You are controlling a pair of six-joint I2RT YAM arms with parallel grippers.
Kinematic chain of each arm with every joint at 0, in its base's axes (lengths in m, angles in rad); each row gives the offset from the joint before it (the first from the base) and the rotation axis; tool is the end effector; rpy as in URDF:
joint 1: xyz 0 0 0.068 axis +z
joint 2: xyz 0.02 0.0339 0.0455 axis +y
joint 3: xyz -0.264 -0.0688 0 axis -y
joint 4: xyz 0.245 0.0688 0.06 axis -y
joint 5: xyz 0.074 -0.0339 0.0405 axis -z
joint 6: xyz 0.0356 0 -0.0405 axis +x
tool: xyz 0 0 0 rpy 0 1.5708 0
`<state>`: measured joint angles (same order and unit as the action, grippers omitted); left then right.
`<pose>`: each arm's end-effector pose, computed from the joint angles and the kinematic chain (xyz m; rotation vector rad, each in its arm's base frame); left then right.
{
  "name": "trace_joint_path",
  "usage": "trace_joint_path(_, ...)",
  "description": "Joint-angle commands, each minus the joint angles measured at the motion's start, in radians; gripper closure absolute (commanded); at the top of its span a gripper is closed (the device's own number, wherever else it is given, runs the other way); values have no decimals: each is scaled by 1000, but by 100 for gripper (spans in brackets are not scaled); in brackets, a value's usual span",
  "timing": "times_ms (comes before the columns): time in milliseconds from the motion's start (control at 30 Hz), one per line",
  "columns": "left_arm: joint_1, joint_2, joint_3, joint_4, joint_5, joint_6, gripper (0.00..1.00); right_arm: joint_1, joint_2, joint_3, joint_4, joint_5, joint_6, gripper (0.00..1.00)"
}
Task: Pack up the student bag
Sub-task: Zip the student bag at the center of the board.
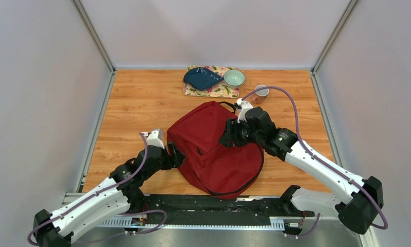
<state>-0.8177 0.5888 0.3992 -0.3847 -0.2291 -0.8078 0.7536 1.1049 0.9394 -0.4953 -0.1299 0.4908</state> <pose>0.1041 -0.0992 0.2138 -0.1273 2.2090 -0.6978 0.1713 0.1671 0.3011 -0.3826 2.3231 0.7954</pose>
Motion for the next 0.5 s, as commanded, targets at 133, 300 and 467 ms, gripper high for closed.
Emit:
trace_joint_path(133,-1,-58,-131,254,5,-292,22,52,19,10,57,-60,-9,42)
trace_joint_path(300,-1,-27,-174,365,47,-353,21,72,30,-1,72,-51,6,42)
trace_joint_path(467,-1,-26,-232,469,47,-396,21,82,29,-7,73,-43,11,43)
